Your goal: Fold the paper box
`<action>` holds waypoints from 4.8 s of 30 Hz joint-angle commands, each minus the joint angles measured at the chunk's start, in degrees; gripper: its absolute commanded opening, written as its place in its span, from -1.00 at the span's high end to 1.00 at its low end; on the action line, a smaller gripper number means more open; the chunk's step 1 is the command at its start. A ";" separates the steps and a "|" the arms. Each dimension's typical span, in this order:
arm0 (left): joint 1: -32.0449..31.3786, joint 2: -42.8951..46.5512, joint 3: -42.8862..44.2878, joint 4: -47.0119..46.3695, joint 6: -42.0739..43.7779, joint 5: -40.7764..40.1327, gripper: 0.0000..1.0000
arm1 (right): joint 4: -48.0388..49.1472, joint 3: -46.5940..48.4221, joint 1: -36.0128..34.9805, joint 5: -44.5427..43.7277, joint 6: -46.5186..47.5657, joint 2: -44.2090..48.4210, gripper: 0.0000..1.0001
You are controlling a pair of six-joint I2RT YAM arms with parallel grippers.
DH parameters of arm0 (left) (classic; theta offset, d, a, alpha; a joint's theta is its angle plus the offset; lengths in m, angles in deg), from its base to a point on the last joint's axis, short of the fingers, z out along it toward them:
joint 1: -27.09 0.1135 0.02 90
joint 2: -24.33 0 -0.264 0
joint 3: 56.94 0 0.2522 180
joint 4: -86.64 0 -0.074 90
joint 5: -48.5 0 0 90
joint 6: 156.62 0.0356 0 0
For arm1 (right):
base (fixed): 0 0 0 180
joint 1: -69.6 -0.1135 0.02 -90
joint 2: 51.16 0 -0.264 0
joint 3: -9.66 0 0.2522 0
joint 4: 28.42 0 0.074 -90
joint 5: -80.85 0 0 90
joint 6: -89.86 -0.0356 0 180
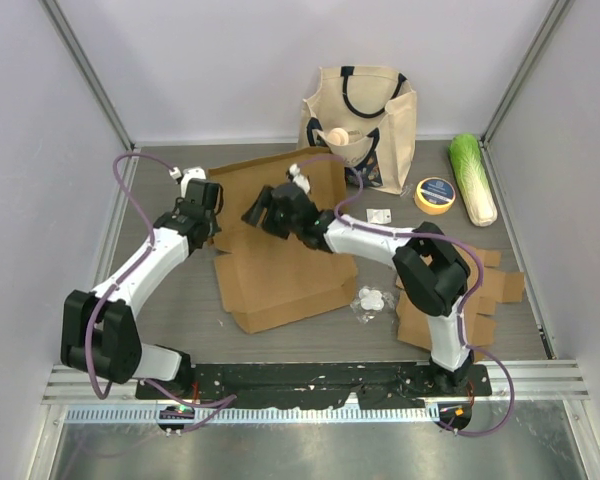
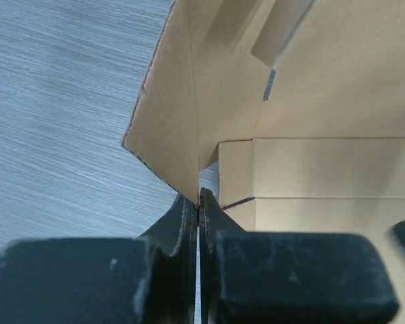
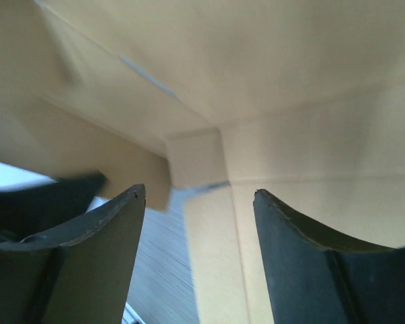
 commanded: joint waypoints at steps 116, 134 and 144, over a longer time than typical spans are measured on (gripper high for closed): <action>11.99 8.50 -10.94 -21.49 -11.09 25.65 1.00 | 81.86 -26.53 2.59 3.13 -14.11 -3.25 0.99; 11.99 18.26 -16.66 -11.56 -15.48 38.04 0.70 | 87.22 -32.07 2.85 3.39 -15.60 -2.37 0.99; 12.07 24.94 -18.78 -7.53 -14.78 42.00 0.69 | 86.97 -33.30 2.85 2.34 -17.80 -1.67 0.99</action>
